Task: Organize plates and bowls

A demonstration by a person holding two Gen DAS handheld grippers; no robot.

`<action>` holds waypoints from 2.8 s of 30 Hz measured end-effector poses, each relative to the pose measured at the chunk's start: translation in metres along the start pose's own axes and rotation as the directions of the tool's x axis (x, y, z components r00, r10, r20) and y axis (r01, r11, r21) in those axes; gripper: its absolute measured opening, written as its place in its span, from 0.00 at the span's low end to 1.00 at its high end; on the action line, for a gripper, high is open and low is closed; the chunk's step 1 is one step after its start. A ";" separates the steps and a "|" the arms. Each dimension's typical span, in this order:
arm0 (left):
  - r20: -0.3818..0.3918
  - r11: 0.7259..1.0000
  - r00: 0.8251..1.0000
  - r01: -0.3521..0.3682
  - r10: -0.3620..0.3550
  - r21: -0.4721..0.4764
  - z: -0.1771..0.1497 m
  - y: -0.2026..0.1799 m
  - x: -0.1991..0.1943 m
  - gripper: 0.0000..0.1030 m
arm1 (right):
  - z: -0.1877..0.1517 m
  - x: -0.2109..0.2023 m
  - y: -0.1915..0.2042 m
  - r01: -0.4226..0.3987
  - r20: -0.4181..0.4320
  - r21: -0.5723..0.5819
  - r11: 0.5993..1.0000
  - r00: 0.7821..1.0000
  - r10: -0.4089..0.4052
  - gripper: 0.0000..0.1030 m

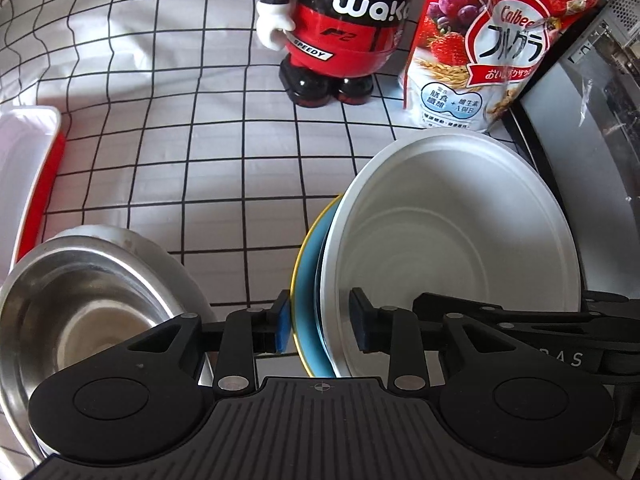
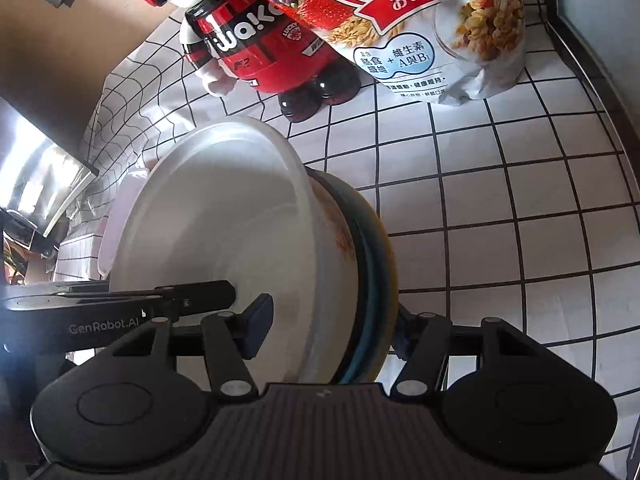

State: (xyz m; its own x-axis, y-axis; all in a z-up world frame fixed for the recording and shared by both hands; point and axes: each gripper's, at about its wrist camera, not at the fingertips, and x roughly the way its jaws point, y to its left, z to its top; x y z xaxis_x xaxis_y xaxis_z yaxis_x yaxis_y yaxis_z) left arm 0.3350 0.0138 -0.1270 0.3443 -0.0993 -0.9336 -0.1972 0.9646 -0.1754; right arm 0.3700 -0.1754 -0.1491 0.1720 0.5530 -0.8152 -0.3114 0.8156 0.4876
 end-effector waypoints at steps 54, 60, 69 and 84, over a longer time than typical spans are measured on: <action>-0.040 0.995 0.997 -0.066 0.069 0.079 -0.037 -0.029 -0.027 0.28 | -0.033 -0.018 -0.013 -0.044 -0.048 -0.009 0.999 0.998 0.044 0.61; -0.051 0.995 0.995 -0.077 0.081 0.063 -0.041 -0.031 -0.030 0.27 | -0.041 -0.019 -0.008 -0.044 -0.067 0.003 0.999 0.997 0.044 0.61; -0.058 0.995 0.995 -0.083 0.087 0.057 -0.058 -0.029 -0.040 0.29 | -0.055 -0.025 0.003 -0.052 -0.082 -0.048 0.997 0.995 0.048 0.61; -0.039 0.996 0.997 -0.065 0.068 0.057 -0.059 -0.028 -0.044 0.30 | -0.053 -0.022 -0.001 -0.044 -0.059 -0.011 0.999 0.997 0.043 0.62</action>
State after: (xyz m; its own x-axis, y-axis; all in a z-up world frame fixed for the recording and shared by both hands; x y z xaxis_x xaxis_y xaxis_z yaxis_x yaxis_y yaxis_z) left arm 0.2712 -0.0235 -0.0991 0.2940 -0.0433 -0.9548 -0.1666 0.9814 -0.0958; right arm 0.3174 -0.1977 -0.1485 0.1031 0.5767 -0.8104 -0.3284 0.7888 0.5196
